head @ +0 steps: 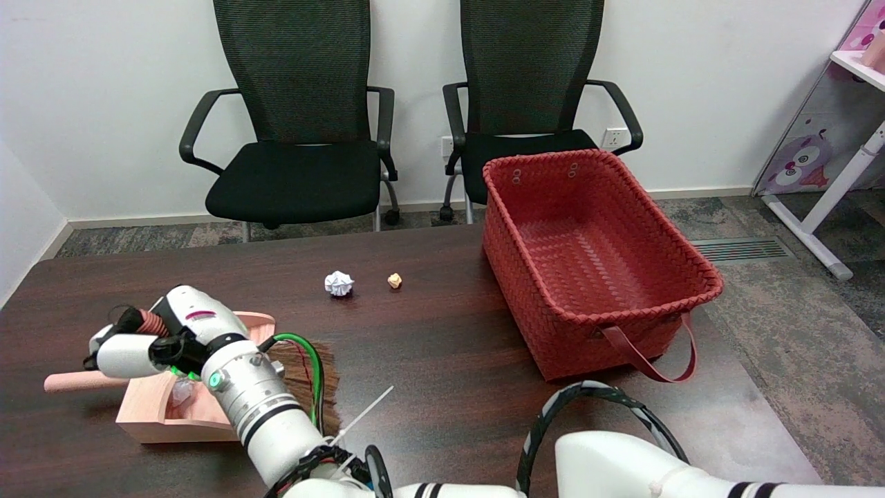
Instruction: Sweep the paper ball into the dustpan.
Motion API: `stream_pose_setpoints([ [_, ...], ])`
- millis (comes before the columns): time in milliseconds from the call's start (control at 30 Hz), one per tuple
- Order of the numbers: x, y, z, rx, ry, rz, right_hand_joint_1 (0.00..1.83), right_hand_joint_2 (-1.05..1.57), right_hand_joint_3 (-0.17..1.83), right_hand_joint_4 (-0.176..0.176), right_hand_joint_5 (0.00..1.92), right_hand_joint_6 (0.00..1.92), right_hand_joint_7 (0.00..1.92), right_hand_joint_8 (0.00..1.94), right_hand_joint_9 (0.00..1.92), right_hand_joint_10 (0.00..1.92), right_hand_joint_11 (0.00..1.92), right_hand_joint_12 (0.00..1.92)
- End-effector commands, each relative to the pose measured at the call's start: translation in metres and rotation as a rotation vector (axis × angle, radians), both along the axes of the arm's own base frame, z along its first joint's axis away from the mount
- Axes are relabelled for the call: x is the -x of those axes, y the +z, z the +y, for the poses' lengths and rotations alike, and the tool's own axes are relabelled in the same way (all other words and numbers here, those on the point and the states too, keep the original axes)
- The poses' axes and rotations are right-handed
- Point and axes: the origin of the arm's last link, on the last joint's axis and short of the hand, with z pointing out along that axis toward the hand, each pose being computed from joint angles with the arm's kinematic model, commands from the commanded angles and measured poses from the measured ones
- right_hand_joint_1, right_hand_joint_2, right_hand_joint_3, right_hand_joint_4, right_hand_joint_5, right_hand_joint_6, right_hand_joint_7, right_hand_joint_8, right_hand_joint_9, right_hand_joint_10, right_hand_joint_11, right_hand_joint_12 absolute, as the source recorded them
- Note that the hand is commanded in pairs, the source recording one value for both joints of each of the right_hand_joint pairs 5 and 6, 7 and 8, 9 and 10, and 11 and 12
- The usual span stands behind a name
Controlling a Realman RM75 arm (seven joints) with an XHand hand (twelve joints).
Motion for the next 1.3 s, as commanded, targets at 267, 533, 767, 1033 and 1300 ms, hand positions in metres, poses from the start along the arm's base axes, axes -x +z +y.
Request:
stream_pose_setpoints([
  [267, -0.050, 0.006, -0.004, -0.104, -0.064, -0.730, 0.89, 0.93, 1.68, -0.004, 1.92, 1.92, 1.92, 1.92, 1.92, 1.92, 1.92, 1.92],
  [533, -0.071, 0.021, 0.005, -0.161, -0.027, -0.918, 0.89, 0.99, 1.65, -0.007, 1.92, 1.92, 1.92, 1.92, 1.92, 1.92, 1.92, 1.92],
  [767, -0.088, 0.046, 0.016, -0.173, 0.019, -1.018, 0.89, 0.98, 1.66, -0.009, 1.92, 1.92, 1.92, 1.92, 1.92, 1.92, 1.92, 1.92],
  [1033, -0.094, 0.076, 0.013, -0.178, 0.066, -0.998, 0.90, 0.99, 1.64, -0.015, 1.92, 1.92, 1.92, 1.92, 1.92, 1.92, 1.92, 1.92],
  [1300, -0.088, 0.101, -0.011, -0.151, 0.123, -0.743, 0.89, 1.07, 1.56, -0.010, 1.92, 1.92, 1.92, 1.92, 1.92, 1.92, 1.92, 1.92],
])
